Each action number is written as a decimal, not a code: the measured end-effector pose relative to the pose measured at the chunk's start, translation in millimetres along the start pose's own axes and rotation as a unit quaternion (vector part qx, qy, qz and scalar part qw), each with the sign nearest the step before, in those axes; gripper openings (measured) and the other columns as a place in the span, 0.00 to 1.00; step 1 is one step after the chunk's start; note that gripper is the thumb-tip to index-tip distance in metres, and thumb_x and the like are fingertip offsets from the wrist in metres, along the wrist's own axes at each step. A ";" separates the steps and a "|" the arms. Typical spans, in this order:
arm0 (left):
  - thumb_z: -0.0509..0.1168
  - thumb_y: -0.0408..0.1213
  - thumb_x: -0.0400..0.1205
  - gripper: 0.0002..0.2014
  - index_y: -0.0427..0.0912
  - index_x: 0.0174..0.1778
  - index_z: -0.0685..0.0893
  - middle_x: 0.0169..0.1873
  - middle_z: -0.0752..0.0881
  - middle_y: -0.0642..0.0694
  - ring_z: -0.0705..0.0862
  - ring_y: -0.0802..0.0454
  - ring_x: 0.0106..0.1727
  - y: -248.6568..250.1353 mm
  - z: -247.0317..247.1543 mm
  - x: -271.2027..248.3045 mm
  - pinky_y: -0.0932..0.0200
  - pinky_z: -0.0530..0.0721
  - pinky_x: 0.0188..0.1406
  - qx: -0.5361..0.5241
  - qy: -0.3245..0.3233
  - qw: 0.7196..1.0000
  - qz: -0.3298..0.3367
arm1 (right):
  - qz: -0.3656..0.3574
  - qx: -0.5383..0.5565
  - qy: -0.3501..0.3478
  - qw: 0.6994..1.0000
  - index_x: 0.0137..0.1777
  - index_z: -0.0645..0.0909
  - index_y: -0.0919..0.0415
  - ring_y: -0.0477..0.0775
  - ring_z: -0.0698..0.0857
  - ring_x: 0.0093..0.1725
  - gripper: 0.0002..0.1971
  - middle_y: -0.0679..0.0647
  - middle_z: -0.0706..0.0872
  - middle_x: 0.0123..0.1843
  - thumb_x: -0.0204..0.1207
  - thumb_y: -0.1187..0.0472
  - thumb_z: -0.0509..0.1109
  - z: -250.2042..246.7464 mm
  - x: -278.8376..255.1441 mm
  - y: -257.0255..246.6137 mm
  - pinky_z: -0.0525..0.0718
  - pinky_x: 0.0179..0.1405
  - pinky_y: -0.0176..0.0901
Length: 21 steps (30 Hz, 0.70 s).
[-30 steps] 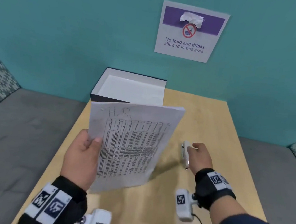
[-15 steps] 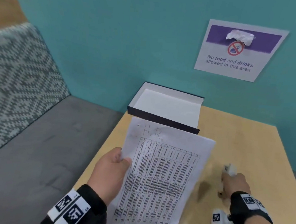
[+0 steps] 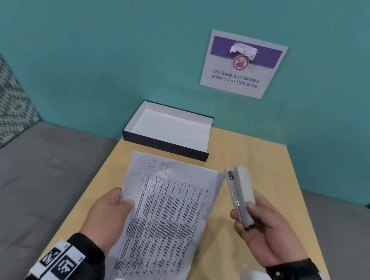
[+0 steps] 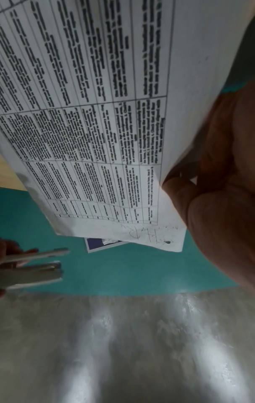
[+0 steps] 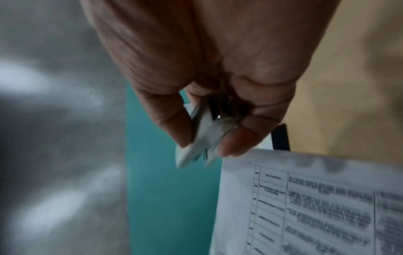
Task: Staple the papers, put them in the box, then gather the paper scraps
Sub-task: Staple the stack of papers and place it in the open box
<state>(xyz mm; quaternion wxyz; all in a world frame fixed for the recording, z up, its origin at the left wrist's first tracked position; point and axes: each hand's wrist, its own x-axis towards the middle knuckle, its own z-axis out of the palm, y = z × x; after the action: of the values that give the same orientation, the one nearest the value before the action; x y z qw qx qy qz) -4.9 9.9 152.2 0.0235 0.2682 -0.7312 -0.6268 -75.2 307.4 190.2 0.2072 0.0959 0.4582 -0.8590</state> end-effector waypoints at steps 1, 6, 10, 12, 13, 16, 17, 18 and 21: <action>0.63 0.38 0.80 0.14 0.34 0.36 0.68 0.36 0.74 0.48 0.67 0.49 0.34 -0.9 0.4 -1.6 0.53 0.67 0.35 -0.004 -0.005 1.000 0.000 | -0.027 -0.022 0.001 0.999 0.64 0.83 0.60 0.54 0.82 0.34 0.23 0.58 0.84 0.40 0.66 0.66 0.72 2.8 -5.1 -1.8 0.81 0.24 0.38; 0.61 0.33 0.82 0.10 0.34 0.36 0.72 0.32 0.75 0.45 0.70 0.53 0.29 5.5 4.5 -14.5 0.61 0.69 0.26 0.005 0.004 1.000 -0.002 | -0.054 0.121 0.040 0.990 0.56 0.83 0.58 0.58 0.87 0.46 0.12 0.58 0.88 0.43 0.75 0.55 0.69 18.4 -23.5 -5.5 0.85 0.51 0.57; 0.59 0.28 0.81 0.17 0.45 0.32 0.60 0.29 0.61 0.48 0.59 0.53 0.27 16.2 11.8 -28.1 0.63 0.59 0.22 0.050 0.021 0.998 0.020 | 0.042 0.186 0.036 0.981 0.54 0.82 0.64 0.57 0.92 0.41 0.24 0.59 0.89 0.41 0.63 0.51 0.82 52.2 -31.5 12.5 0.92 0.42 0.52; 0.59 0.28 0.81 0.18 0.46 0.32 0.57 0.29 0.59 0.49 0.57 0.53 0.28 16.8 14.4 -32.0 0.63 0.58 0.23 0.066 0.027 0.997 0.026 | 0.059 0.151 0.016 0.987 0.54 0.82 0.68 0.60 0.92 0.38 0.27 0.62 0.88 0.41 0.55 0.59 0.86 75.1 -35.8 22.4 0.92 0.38 0.50; 0.59 0.28 0.81 0.18 0.45 0.32 0.56 0.29 0.59 0.48 0.57 0.52 0.29 17.1 15.4 -34.2 0.62 0.58 0.24 0.074 0.026 0.996 0.032 | 0.038 0.127 0.014 0.991 0.57 0.81 0.68 0.61 0.91 0.38 0.23 0.63 0.87 0.40 0.63 0.61 0.81 86.9 -37.1 24.4 0.92 0.38 0.50; 0.58 0.30 0.82 0.17 0.44 0.33 0.58 0.29 0.61 0.47 0.59 0.51 0.30 20.1 18.6 -43.8 0.58 0.60 0.28 0.103 0.021 0.992 0.069 | -0.120 0.078 0.034 0.989 0.61 0.75 0.60 0.62 0.91 0.42 0.09 0.61 0.87 0.40 0.82 0.62 0.64 117.6 -33.5 16.9 0.91 0.42 0.56; 0.58 0.30 0.82 0.17 0.44 0.32 0.58 0.28 0.61 0.49 0.60 0.52 0.29 20.8 19.3 -47.3 0.57 0.60 0.27 0.112 0.022 0.990 0.080 | -0.173 0.043 0.042 0.983 0.59 0.74 0.57 0.62 0.90 0.45 0.07 0.59 0.86 0.43 0.83 0.63 0.63 128.0 -29.8 12.8 0.91 0.42 0.56; 0.58 0.30 0.82 0.17 0.44 0.31 0.59 0.26 0.62 0.50 0.61 0.52 0.28 20.7 19.7 -50.7 0.57 0.61 0.27 0.123 0.021 0.988 0.092 | -0.214 0.006 0.044 0.976 0.57 0.73 0.54 0.60 0.90 0.48 0.06 0.57 0.86 0.45 0.83 0.63 0.65 137.5 -26.0 10.4 0.90 0.40 0.55; 0.58 0.33 0.83 0.17 0.44 0.30 0.59 0.25 0.64 0.50 0.62 0.52 0.27 19.9 19.4 -59.1 0.55 0.62 0.28 0.165 0.024 0.978 0.123 | -0.277 -0.094 0.040 0.955 0.52 0.72 0.48 0.56 0.87 0.51 0.11 0.56 0.84 0.49 0.75 0.58 0.72 152.3 -17.5 11.2 0.89 0.46 0.64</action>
<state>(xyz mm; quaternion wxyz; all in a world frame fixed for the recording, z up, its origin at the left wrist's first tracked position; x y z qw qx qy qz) 31.2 53.8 184.4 0.0735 0.1909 -0.8513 -0.4832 -50.7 180.6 273.6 -0.0492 -0.0200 0.5536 -0.8311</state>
